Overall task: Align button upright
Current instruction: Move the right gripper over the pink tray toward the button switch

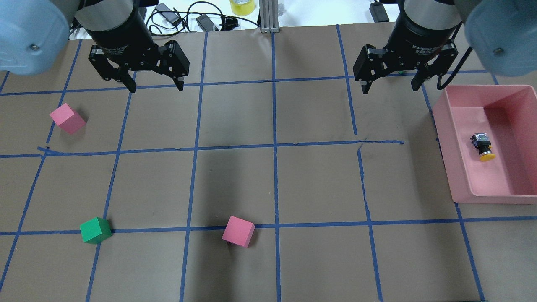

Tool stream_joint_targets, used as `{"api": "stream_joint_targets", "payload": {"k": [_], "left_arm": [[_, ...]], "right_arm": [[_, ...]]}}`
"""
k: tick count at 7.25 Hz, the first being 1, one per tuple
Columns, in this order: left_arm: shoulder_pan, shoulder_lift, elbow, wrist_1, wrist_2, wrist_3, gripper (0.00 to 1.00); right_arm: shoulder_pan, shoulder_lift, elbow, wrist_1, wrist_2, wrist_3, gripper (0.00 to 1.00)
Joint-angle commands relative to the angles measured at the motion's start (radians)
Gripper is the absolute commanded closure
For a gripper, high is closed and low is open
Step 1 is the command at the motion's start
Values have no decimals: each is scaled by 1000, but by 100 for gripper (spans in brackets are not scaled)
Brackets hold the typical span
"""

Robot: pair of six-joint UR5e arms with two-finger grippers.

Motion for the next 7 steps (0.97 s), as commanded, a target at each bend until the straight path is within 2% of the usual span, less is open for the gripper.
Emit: {"api": "stream_joint_targets", "payload": {"k": [1,4,6,7], "left_arm": [[-2,3,-2,1,8,5,0],[-1,1,-2,4,6,10,0],[1,1,-2,6,5,10,0],[1,1,-2,6,5,10,0]], "right_arm": [[-1,6,1,-1,3,1,0],[-63,28,8,-16,-3,-16,0],[-242,51,18,-25,-1,-170,0],[-323,66,33,-68,-5,-316,0]]}}
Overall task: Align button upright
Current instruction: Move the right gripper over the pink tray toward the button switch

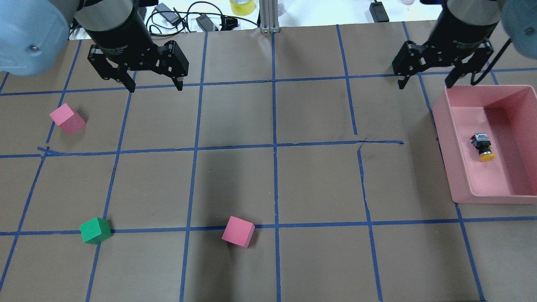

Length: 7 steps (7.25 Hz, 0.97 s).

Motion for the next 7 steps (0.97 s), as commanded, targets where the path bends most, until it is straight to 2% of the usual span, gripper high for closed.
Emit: {"api": "stream_joint_targets", "payload": {"k": [1,3,5,7], "left_arm": [[1,0,-2,0,-3,2,0],[1,0,0,0,-6,3,0],[13,0,-2,2,-8,5,0],[22,0,-3,2,-11,5,0]], "right_arm": [[-201,54,44,-94,-21,-228,0],[-330,94,155,-295,-30,-306,0],[-369,174,261,-528,-72,-316,1],[-403,249,279,-580,-63,-321,2]]}}
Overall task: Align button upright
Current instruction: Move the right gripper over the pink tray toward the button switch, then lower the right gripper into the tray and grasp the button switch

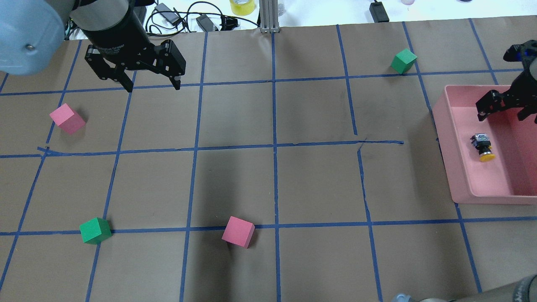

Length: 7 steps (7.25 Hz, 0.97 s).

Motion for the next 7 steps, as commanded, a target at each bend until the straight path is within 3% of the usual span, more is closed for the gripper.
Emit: {"api": "stream_joint_targets", "payload": {"k": [1,2,7], "left_arm": [[10,0,-1,0,-18,0,0],[26,2,-2,0,-49,0,0],[25,2,-2,-1,-37,-1,0]], "right_arm": [[-20,71,23,-64,0,-4,2],[-19,95,28,-110,0,-4,2],[-20,115,57,-129,0,-4,1]]}}
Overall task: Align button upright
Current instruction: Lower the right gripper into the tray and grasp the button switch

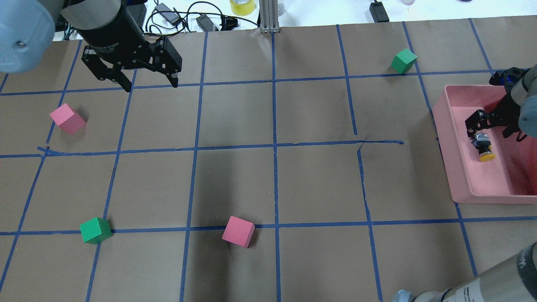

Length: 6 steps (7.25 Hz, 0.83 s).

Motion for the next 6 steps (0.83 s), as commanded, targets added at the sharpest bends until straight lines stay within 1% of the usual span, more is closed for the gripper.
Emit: {"api": "stream_joint_targets", "payload": {"k": [1,3,6], "left_arm": [[1,0,0,0,0,0,0],[4,0,0,0,-5,0,0],[2,0,0,0,-2,0,0]], "right_arm": [[0,2,7,-1,0,0,1],[0,2,7,-1,0,-32,2],[-12,36,5,-16,17,-80,2]]}}
